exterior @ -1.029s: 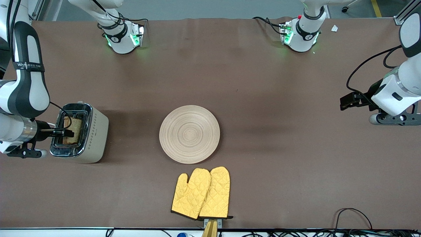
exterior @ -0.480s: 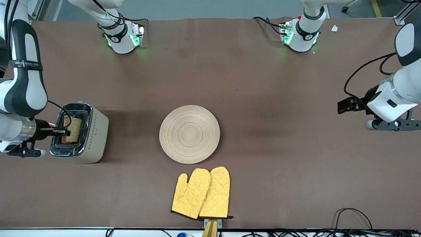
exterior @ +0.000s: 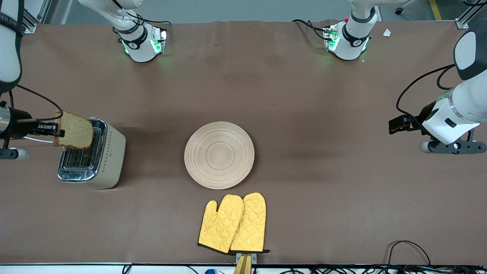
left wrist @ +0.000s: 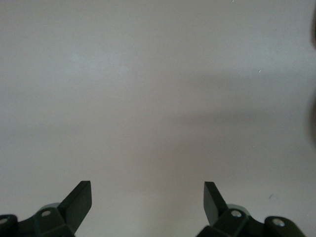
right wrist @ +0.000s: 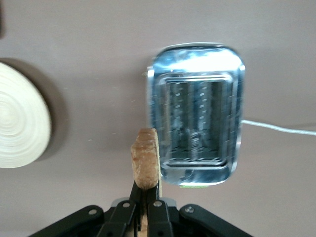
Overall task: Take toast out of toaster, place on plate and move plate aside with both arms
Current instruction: 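Carry the toast over the wooden plate while the left gripper approaches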
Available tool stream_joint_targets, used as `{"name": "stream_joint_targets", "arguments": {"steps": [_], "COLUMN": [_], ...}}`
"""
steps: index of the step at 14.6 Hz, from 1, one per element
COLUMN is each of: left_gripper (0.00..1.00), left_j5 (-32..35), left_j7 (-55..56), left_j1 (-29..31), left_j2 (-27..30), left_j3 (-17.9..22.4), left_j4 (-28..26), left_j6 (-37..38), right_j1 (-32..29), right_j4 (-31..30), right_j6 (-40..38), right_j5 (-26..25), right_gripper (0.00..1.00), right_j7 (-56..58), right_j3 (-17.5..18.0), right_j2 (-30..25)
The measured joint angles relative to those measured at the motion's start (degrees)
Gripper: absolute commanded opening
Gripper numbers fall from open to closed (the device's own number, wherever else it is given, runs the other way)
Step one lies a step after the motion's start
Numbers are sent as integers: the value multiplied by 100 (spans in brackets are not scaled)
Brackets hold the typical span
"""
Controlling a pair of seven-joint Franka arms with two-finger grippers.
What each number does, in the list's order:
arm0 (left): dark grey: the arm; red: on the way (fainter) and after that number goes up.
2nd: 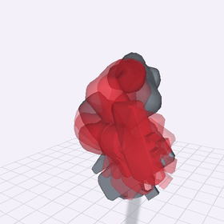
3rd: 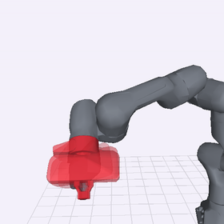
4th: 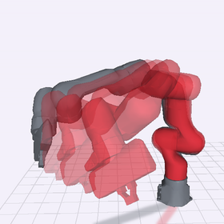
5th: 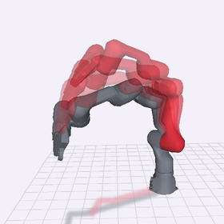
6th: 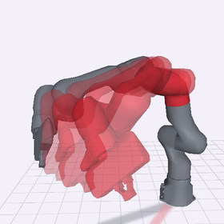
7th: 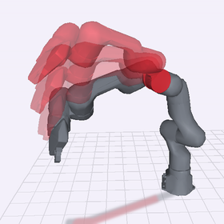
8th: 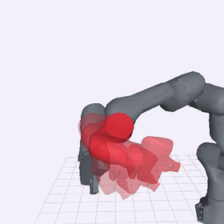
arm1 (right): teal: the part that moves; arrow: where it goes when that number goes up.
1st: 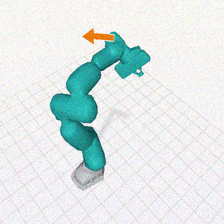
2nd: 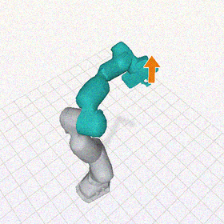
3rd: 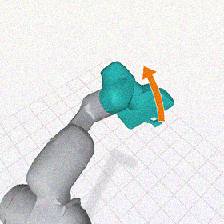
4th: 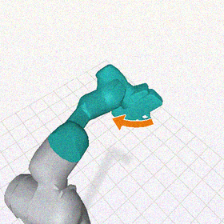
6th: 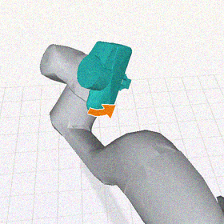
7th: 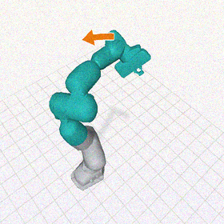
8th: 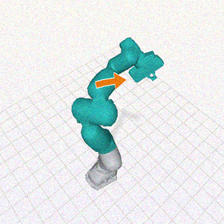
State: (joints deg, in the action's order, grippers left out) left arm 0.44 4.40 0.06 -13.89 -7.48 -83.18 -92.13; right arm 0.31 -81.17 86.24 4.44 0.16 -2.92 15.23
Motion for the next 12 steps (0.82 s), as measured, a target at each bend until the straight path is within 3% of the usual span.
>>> {"name": "stream_joint_targets", "arguments": {"steps": [2, 6, 10, 12], "left_gripper": [100, 100, 100, 100], "left_j5": [-280, -870, -1744, -2181], "left_j7": [0, -3, -14, -26], "left_j1": [-1, -4, -2, -2], "left_j2": [-139, -563, -1085, -1313], "left_j3": [-2, -5, -5, -5], "left_j4": [1, 2, 4, 10], "left_j6": [-79, -472, -769, -855], "right_j1": [678, 2127, 2861, 3047], "right_j4": [-4, -75, -85, -82], "right_j6": [60, 1097, 1976, 2368], "right_j5": [2, -55, -490, -577], "right_gripper": [4, 4, 5, 13], "right_j7": [-894, -2757, -4252, -4924], "right_j3": [27, 48, 39, 34], "right_j2": [45, 693, 1542, 1842]}}
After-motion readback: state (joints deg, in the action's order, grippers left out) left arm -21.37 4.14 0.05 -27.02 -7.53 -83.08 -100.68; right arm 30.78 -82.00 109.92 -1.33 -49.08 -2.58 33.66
